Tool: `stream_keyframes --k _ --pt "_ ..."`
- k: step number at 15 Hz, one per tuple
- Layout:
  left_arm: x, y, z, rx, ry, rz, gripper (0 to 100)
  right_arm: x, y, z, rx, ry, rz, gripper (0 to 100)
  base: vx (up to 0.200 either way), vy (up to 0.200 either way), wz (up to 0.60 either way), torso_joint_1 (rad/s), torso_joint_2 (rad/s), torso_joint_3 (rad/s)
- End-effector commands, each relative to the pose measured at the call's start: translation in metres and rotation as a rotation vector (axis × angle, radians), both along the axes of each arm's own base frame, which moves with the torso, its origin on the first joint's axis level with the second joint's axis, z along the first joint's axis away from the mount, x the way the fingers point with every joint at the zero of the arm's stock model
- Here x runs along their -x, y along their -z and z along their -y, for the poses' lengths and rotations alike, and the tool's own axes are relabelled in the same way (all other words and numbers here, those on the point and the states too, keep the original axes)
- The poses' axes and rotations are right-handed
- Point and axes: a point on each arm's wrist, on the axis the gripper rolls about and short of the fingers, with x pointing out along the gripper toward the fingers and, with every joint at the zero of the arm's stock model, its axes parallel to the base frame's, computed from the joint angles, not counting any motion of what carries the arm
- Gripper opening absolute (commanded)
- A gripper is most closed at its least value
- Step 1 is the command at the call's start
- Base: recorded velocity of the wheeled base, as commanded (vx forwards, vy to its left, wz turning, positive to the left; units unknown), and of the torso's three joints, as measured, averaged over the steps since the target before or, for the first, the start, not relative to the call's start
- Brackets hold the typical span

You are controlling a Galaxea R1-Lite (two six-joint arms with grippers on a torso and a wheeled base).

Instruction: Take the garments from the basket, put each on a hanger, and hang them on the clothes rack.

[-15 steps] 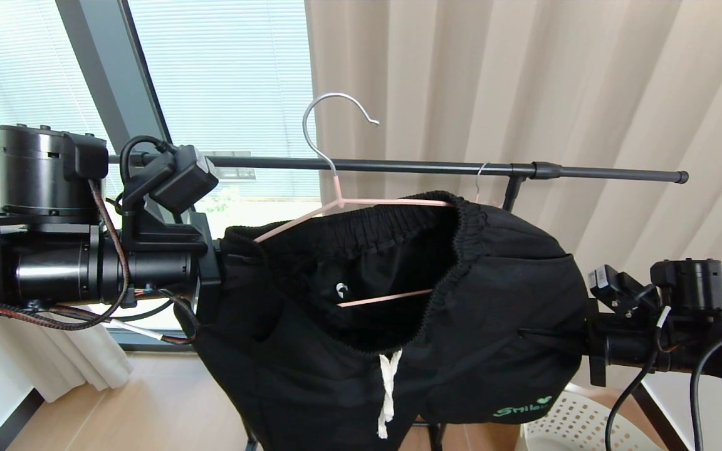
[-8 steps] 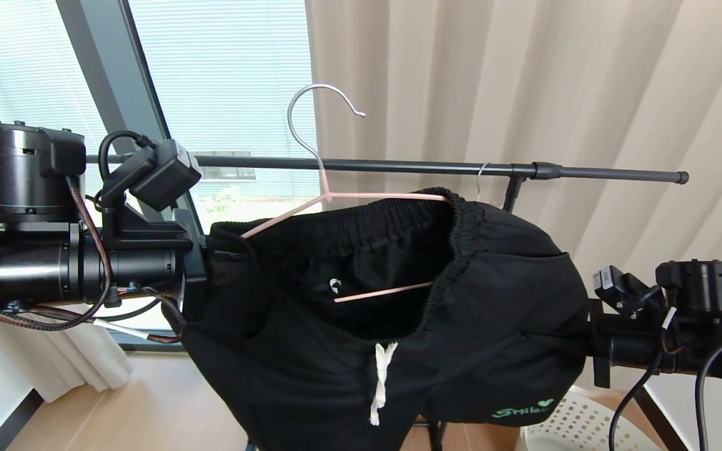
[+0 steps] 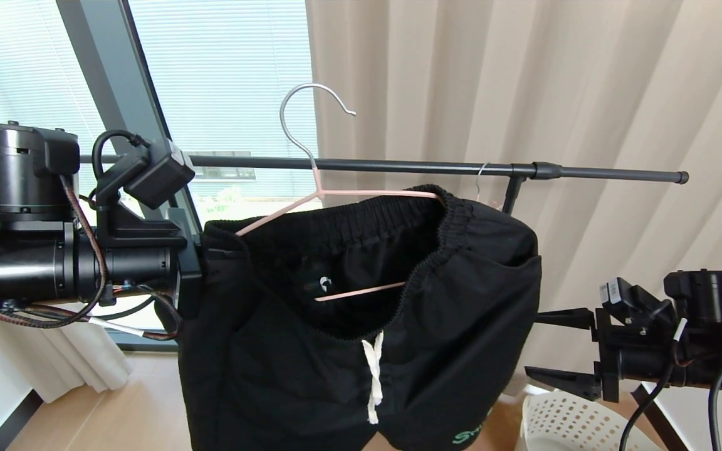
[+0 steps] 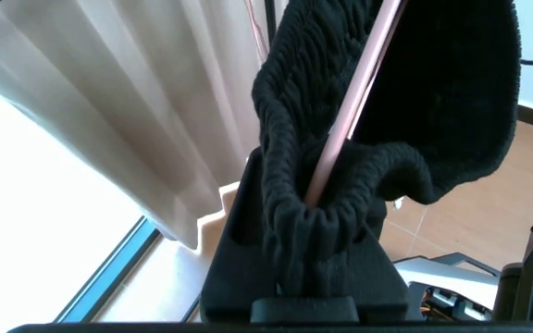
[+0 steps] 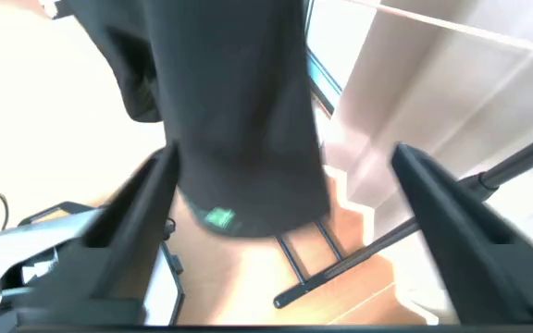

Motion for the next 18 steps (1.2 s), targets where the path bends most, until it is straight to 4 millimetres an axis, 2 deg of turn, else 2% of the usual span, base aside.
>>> stream_keyframes --k 1,2,4,10,12,14,18 --pt "-0.001 0.001 -0.001 0.0 -0.006 -0.002 0 0.007 -0.004 0.0 0.003 -0.004 0.018 100 0.0 0.0 0.0 0.0 0.0 0.0" --pt "-0.001 0.001 -0.001 0.0 -0.006 -0.002 0 0.007 -0.004 0.0 0.003 -0.004 0.018 100 0.0 0.0 0.0 0.0 0.0 0.0" --pt "0.001 0.005 -0.004 -0.004 -0.014 -0.014 0 0.014 -0.019 -0.001 0.005 -0.006 0.072 100 0.0 0.0 0.0 0.0 0.0 0.0" --pt "0.015 0.009 -0.016 -0.009 -0.05 -0.027 0 0.029 -0.047 -0.034 0.034 0.015 0.11 100 0.0 0.0 0.0 0.0 0.0 0.0" --pt "0.016 0.013 -0.017 -0.023 -0.081 -0.036 0 0.036 -0.059 -0.051 0.041 0.081 0.102 100 0.0 0.0 0.0 0.0 0.0 0.0" --pt "0.016 0.014 -0.02 -0.038 -0.123 -0.037 0 0.036 -0.063 -0.057 0.073 0.147 0.11 100 0.0 0.0 0.0 0.0 0.0 0.0" --pt "0.016 0.021 -0.036 -0.077 -0.218 -0.126 0 0.033 -0.084 -0.075 -0.036 0.22 0.059 100 0.0 0.0 0.0 0.0 0.0 0.0"
